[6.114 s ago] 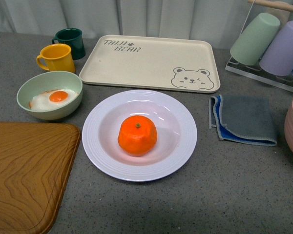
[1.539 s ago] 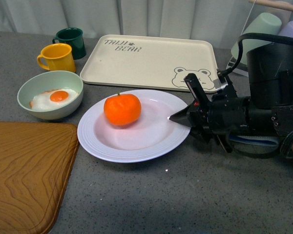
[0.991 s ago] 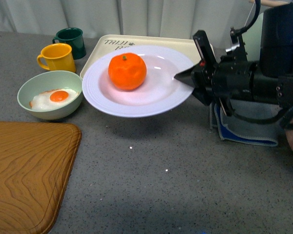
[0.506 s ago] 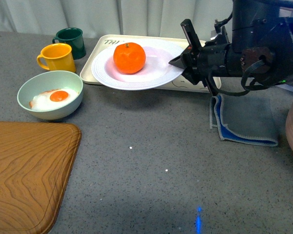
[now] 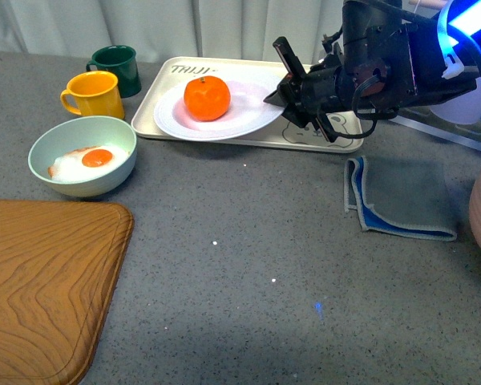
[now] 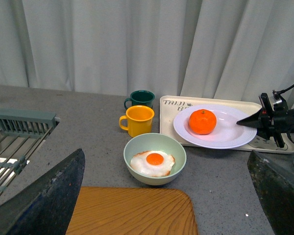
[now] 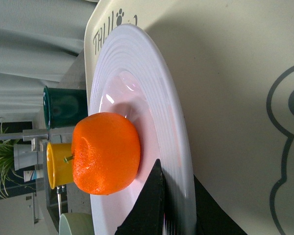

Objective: Place orange and plate with both arms

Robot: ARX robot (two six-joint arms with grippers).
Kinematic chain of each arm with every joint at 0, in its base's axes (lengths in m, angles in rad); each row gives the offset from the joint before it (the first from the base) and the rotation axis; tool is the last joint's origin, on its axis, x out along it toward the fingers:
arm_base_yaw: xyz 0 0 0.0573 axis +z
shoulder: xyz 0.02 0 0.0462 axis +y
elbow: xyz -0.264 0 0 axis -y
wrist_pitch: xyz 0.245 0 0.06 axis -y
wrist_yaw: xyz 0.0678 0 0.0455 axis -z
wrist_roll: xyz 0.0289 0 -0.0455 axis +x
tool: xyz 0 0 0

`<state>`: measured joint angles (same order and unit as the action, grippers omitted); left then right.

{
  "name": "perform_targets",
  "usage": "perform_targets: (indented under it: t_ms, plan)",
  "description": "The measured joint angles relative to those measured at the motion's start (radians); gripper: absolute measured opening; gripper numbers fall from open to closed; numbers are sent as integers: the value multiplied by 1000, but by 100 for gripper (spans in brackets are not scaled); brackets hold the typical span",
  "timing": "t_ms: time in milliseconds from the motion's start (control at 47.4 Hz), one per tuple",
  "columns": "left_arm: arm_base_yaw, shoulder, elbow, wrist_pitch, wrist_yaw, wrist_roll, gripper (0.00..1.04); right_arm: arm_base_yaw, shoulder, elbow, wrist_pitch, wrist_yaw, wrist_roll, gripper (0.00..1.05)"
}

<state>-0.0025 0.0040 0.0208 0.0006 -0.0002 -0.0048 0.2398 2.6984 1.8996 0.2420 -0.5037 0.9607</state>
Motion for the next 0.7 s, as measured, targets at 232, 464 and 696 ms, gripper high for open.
perform_targets:
  t_ms: [232,464,696]
  plan:
    - [0,0,0,0,0,0,98,-1,-19,-40,34,23,-27,41]
    - [0,0,0,0,0,0,98,-10,-145,-187,87,85,-138,75]
    - [0,0,0,0,0,0,98,-14,-404,-445,219,192,-295,95]
